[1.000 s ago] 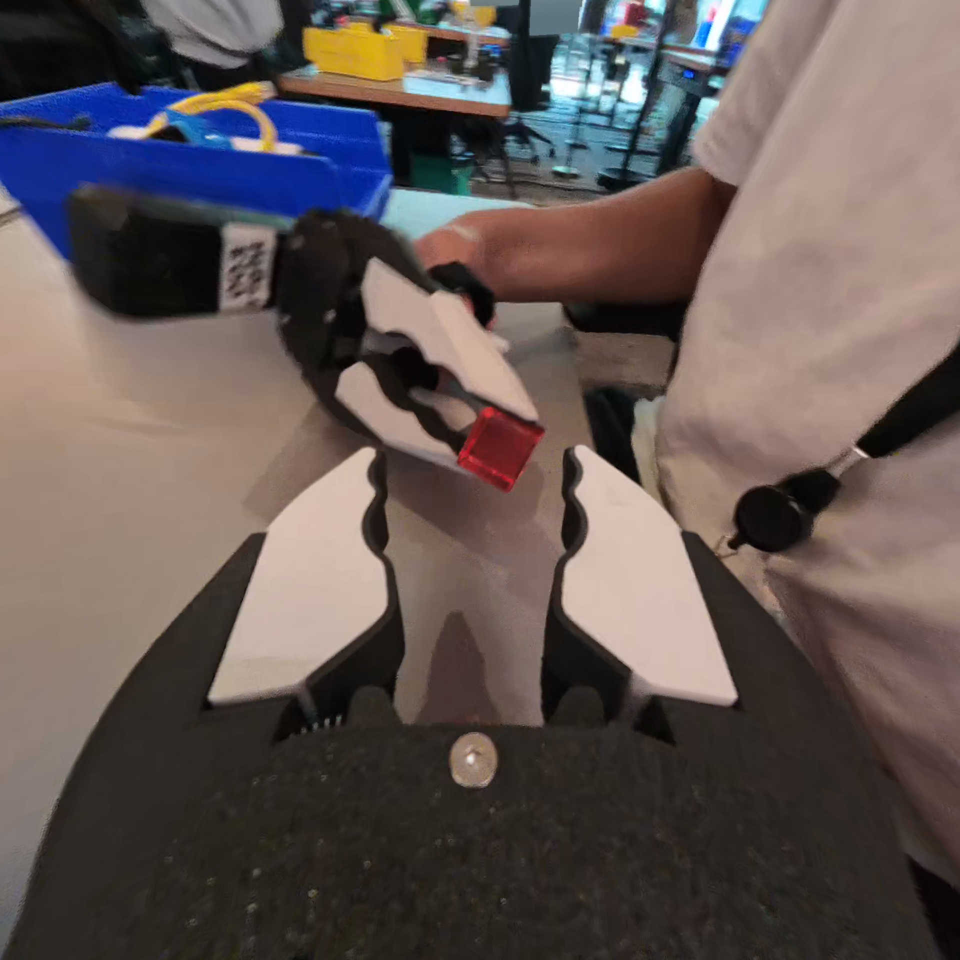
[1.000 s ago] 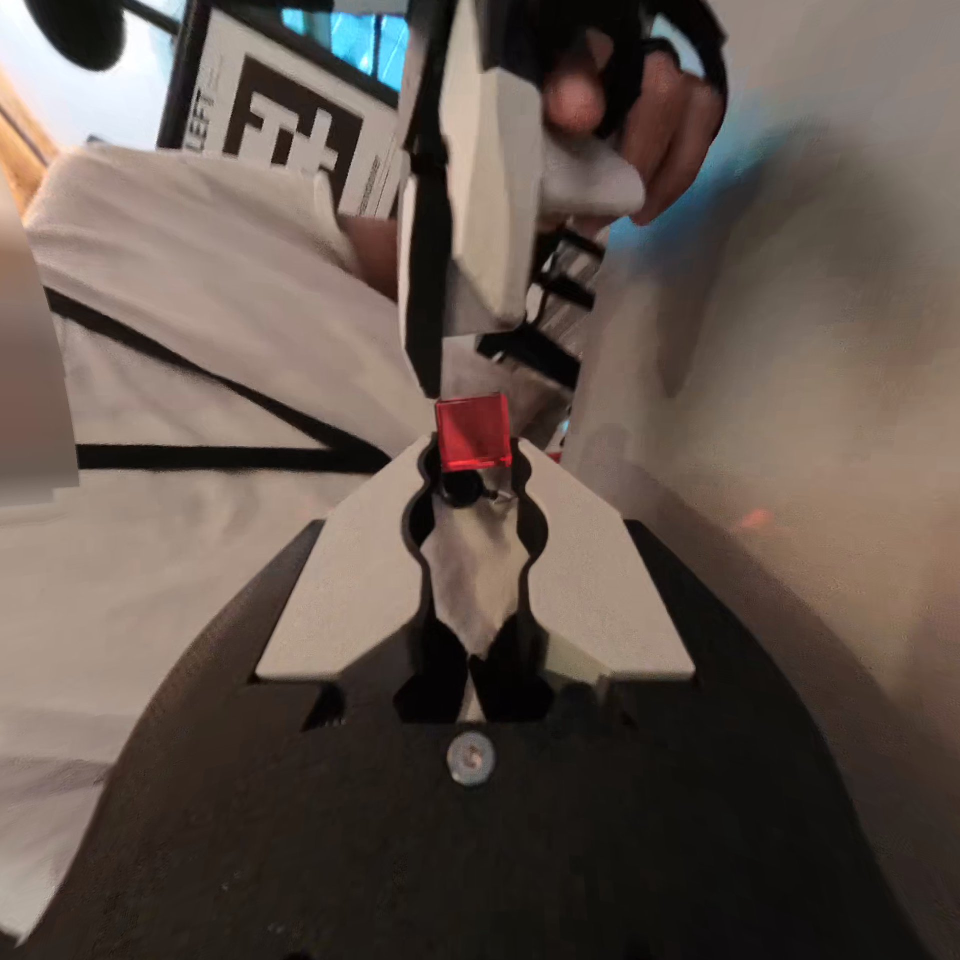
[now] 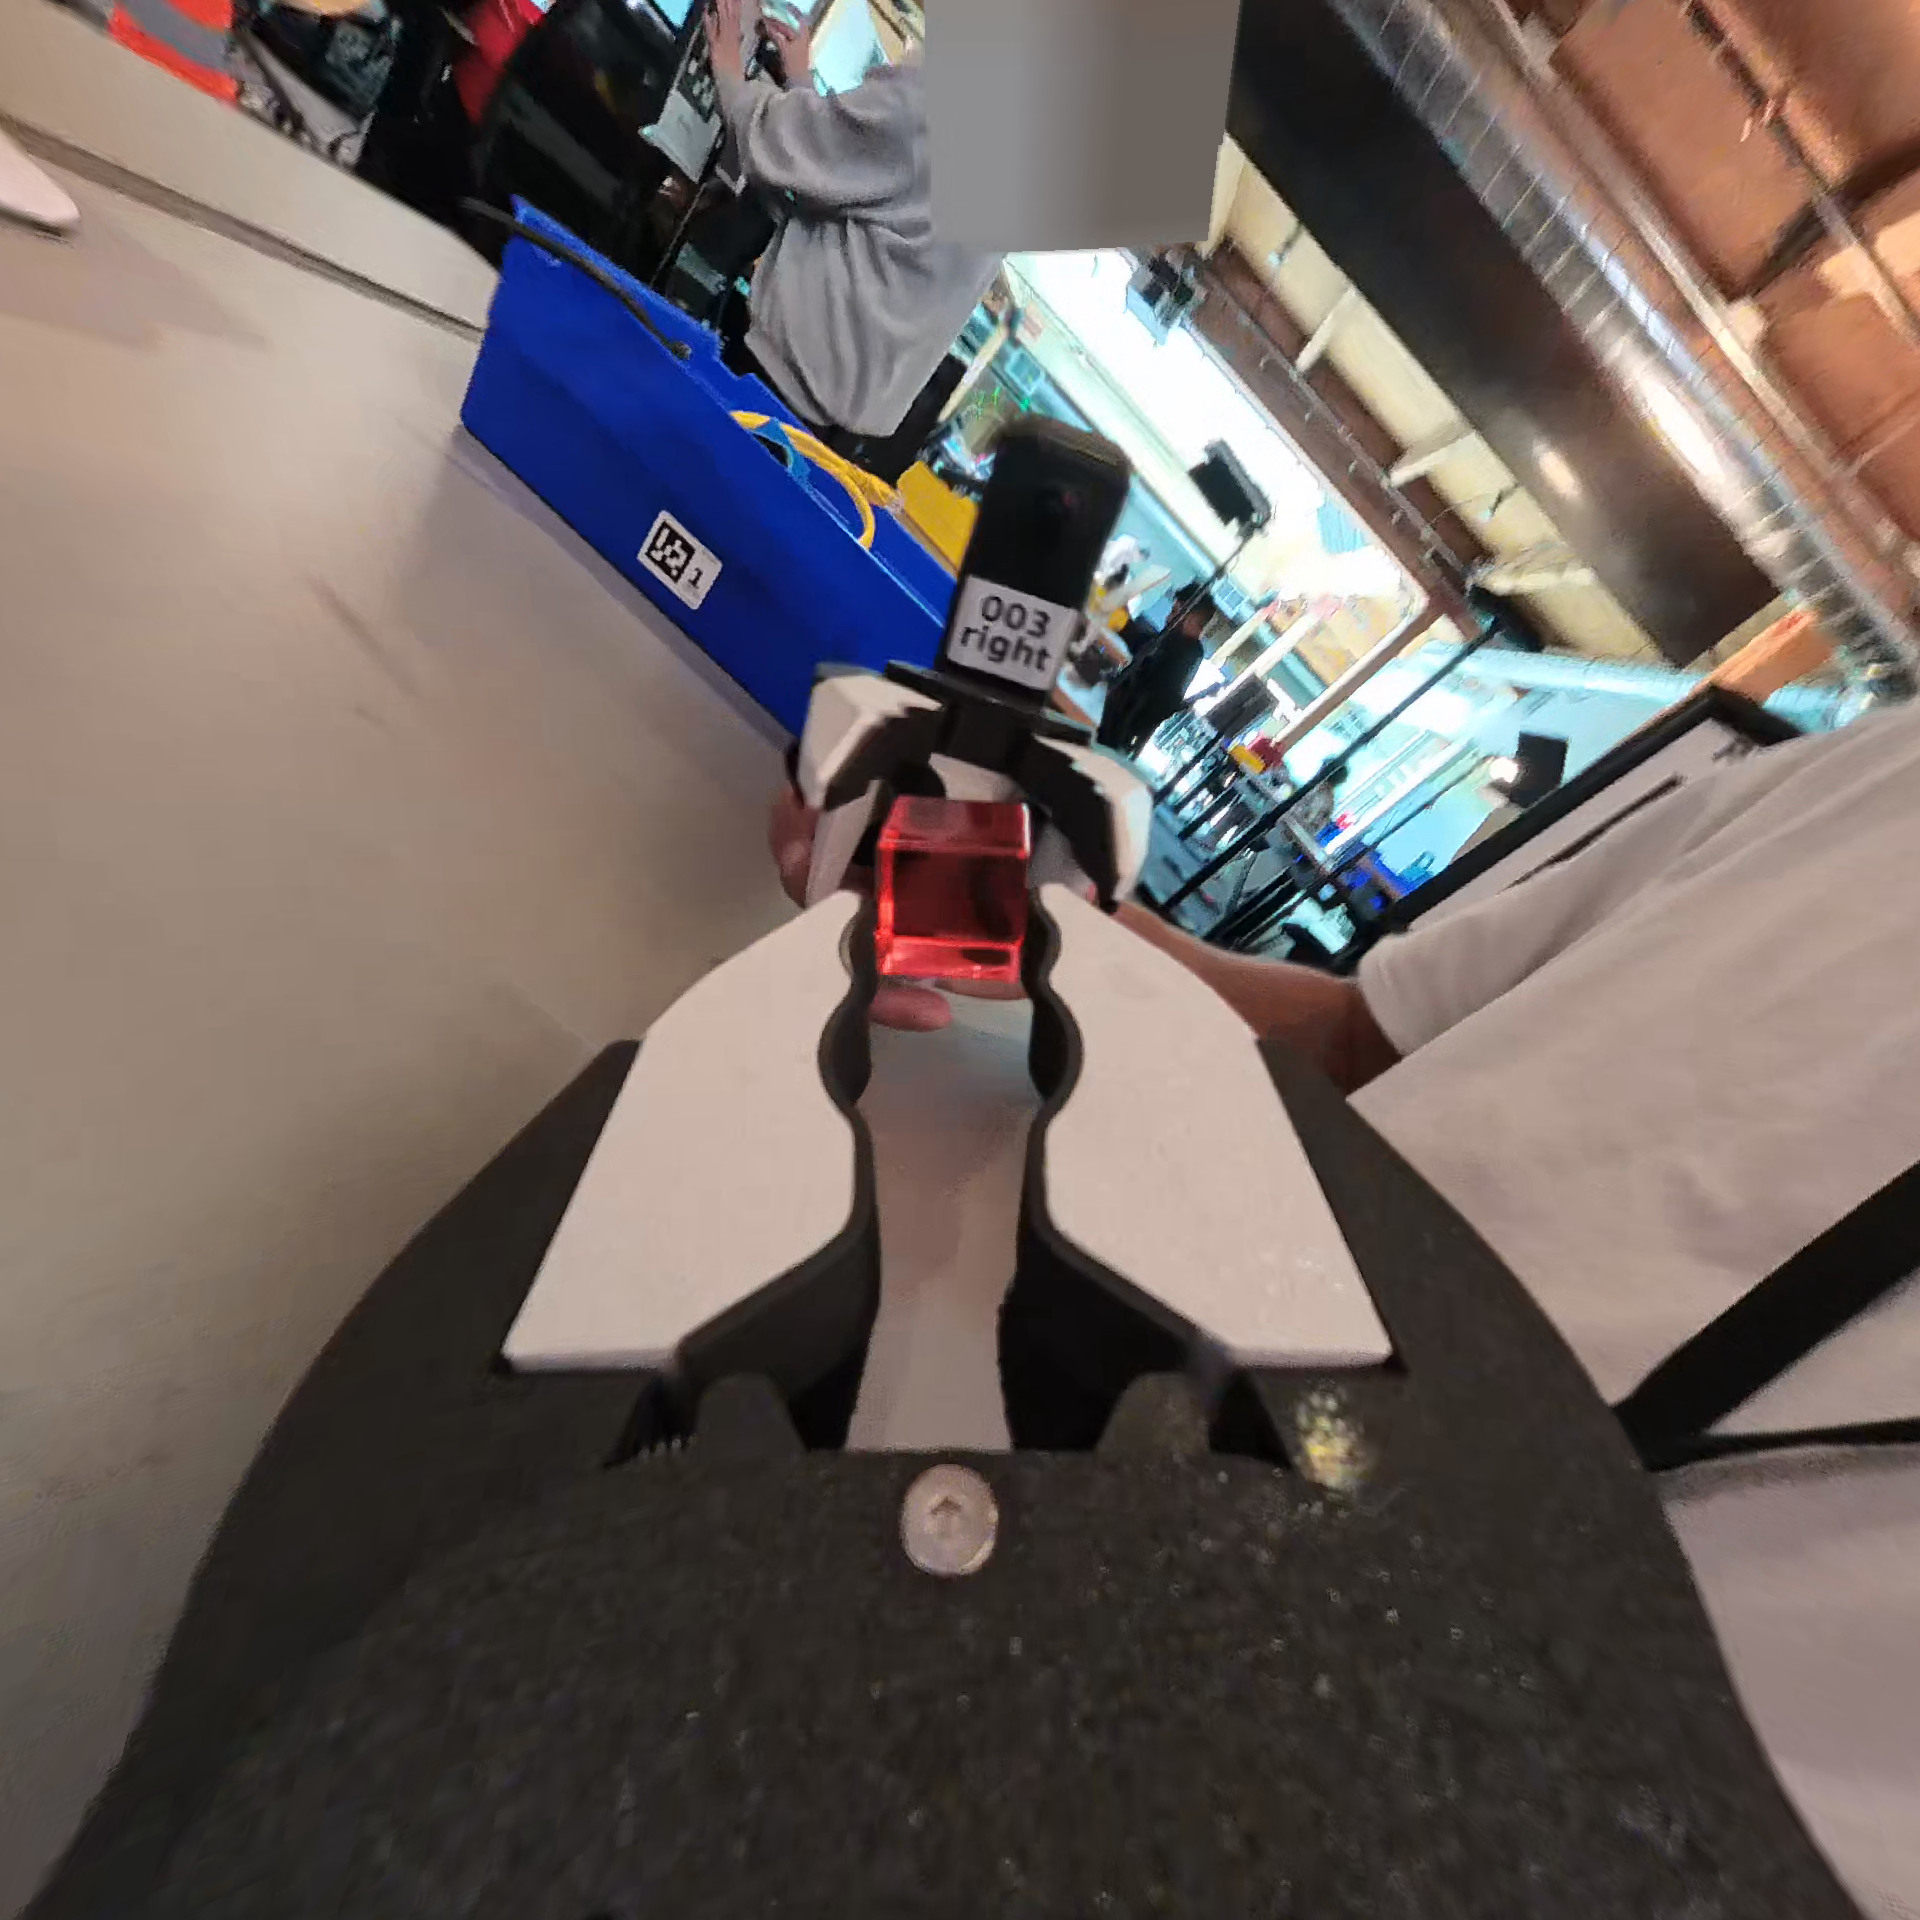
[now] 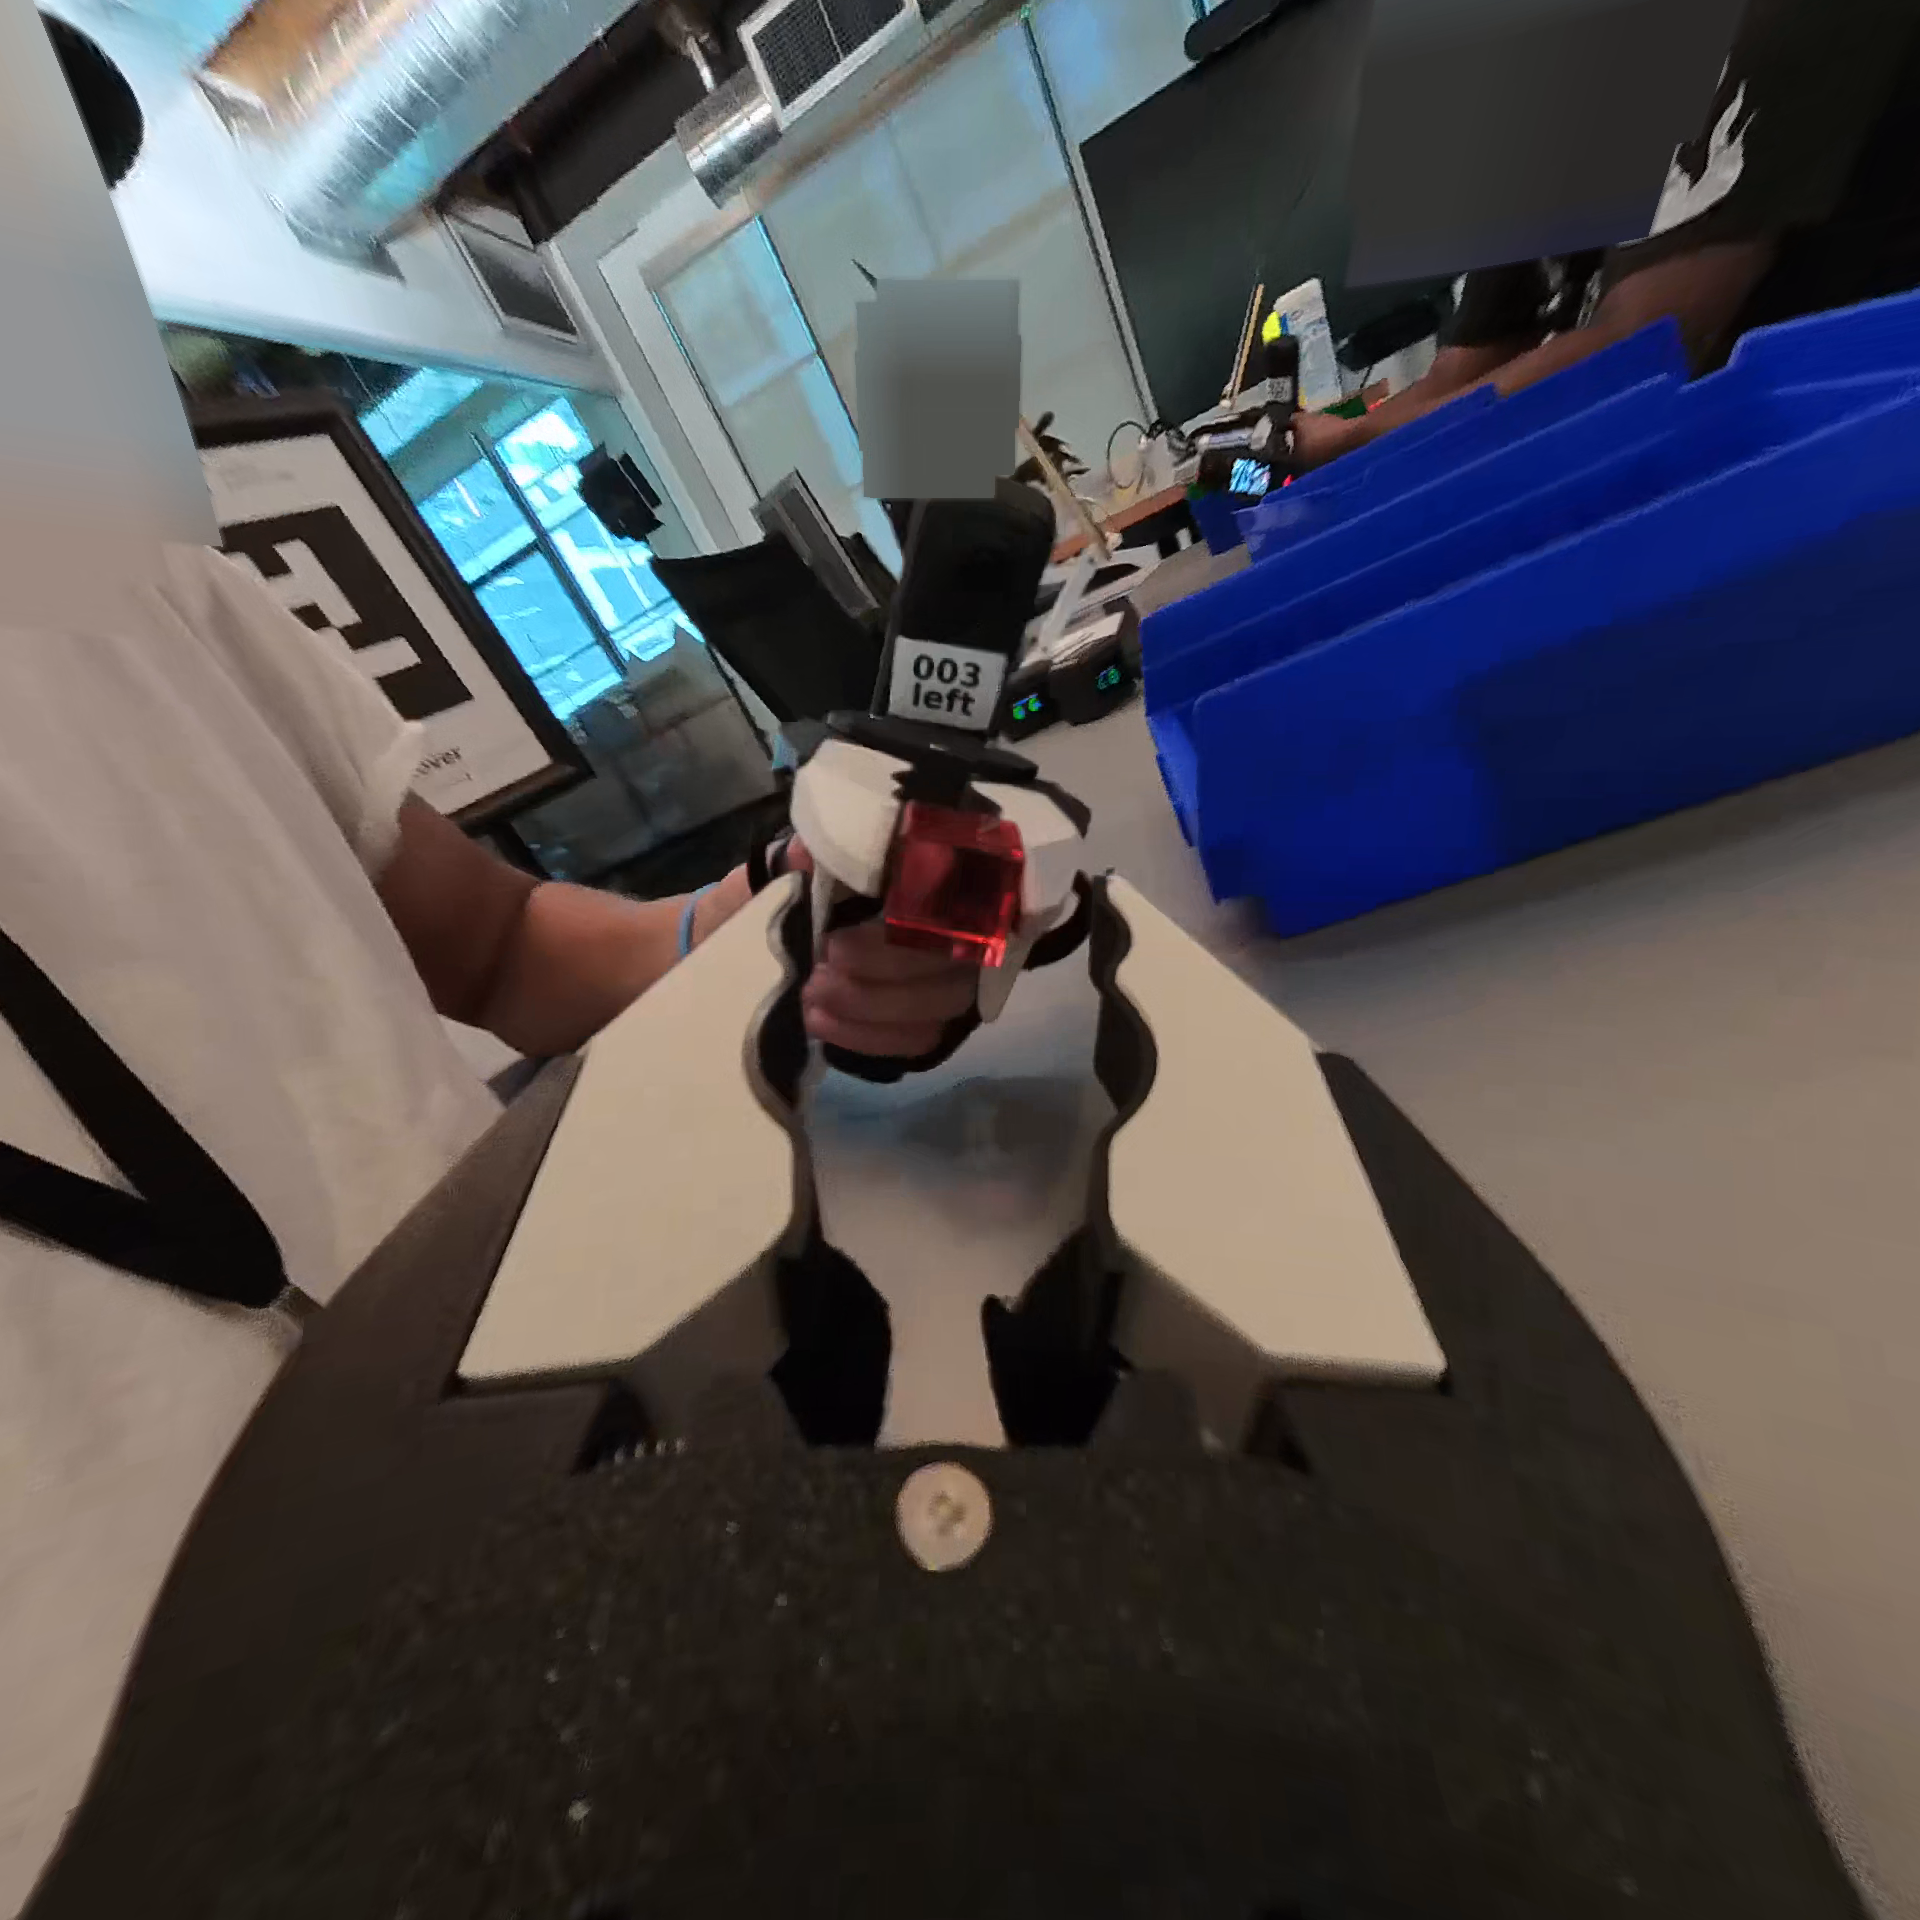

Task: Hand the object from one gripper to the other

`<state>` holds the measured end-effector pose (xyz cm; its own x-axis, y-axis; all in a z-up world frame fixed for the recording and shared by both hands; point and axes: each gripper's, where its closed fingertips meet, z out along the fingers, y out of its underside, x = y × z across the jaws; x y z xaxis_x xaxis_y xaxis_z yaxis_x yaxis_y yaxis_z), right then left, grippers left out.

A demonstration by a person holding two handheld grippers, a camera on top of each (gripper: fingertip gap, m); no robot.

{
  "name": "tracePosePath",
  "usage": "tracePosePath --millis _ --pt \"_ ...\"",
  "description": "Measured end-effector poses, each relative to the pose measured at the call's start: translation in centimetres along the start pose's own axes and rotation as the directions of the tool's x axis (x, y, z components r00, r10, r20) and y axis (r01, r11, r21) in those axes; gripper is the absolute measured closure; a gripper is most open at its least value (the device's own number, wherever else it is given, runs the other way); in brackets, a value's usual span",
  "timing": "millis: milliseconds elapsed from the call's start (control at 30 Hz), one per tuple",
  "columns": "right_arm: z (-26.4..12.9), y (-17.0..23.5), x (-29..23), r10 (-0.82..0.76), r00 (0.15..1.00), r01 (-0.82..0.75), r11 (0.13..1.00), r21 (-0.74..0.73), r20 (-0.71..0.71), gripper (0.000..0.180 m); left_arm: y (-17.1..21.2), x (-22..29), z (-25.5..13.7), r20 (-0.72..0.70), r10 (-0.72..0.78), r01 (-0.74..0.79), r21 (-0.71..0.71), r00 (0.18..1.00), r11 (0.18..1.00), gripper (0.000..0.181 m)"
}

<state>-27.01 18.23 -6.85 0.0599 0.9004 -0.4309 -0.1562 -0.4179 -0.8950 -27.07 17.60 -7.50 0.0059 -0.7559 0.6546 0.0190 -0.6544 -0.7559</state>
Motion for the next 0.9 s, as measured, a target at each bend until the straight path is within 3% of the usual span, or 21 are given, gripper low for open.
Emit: tracePosePath --millis 100,233,367,467,533,667,833,900 --pt "0.3 0.8 -0.1 0.063 0.998 -0.062 0.998 -0.031 0.025 0.131 0.2 0.4 0.3 0.022 0.125 -0.125 -0.023 0.992 0.992 0.155" --pt "0.2 0.8 -0.5 0.101 0.994 -0.099 0.994 -0.049 0.045 0.154 0.6 0.1 0.6 0.054 0.199 -0.198 -0.035 0.978 0.980 0.155" --pt "0.0 1.4 0.3 0.158 0.987 -0.157 0.984 -0.088 0.005 0.155 1.6 -0.7 0.7 0.093 0.286 -0.274 -0.118 0.954 0.954 0.153" --pt "-0.3 1.5 0.9 0.308 0.951 -0.307 0.948 -0.085 -0.008 0.155 1.7 -1.5 0.5 0.167 0.426 -0.396 -0.186 0.889 0.899 0.130" --pt "-0.4 1.4 1.4 0.465 0.885 -0.464 0.883 -0.075 -0.007 0.155 1.6 -1.9 0.4 0.193 0.565 -0.523 -0.229 0.802 0.821 0.121" --pt "-0.4 2.2 1.6 0.744 0.668 -0.737 0.666 -0.113 0.027 0.155 1.8 -1.7 0.5 0.195 0.750 -0.689 -0.301 0.632 0.659 0.116" --pt "0.5 4.3 0.7 0.856 0.514 -0.835 0.512 -0.204 0.044 0.155 1.9 -1.2 0.8 0.186 0.773 -0.715 -0.298 0.606 0.632 0.133" --pt "0.7 4.1 0.6 0.869 0.489 -0.847 0.493 -0.196 0.072 0.155 2.1 -1.1 0.6 0.167 0.777 -0.719 -0.303 0.607 0.626 0.155"
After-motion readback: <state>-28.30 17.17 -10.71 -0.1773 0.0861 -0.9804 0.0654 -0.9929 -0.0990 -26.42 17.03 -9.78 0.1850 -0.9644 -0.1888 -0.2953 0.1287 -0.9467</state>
